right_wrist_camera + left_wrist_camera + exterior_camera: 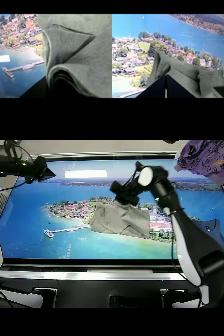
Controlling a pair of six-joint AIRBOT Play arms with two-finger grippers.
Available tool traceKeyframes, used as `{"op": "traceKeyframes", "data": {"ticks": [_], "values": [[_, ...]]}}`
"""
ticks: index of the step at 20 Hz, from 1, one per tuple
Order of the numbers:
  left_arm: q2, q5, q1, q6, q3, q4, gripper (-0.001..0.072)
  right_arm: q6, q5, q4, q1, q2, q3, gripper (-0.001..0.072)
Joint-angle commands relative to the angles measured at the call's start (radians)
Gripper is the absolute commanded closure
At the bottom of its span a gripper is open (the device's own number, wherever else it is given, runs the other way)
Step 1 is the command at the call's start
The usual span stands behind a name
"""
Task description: Fold the clothes and pants, and hang the long-sleeved shirts on hangers.
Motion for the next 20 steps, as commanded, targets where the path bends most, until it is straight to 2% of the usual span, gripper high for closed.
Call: {"op": "traceKeyframes", "data": {"ticks": [1, 7, 20], "values": [[0.007, -0.014, 0.019, 0.0, 0.0, 0.004, 0.0685, 0.064, -0.107, -0.003, 0.049, -0.068, 0.0, 0.068], [0.005, -0.019, 0.019, 0.0, 0.0, 0.004, 0.0685, 0.073, -0.144, 0.02, 0.053, -0.128, 0.0, 0.068], [0.006, -0.033, 0.019, 0.0, -0.03, 0.003, 0.0684, 0.06, -0.082, 0.03, 0.116, -0.151, 0.0, 0.0678]]}}
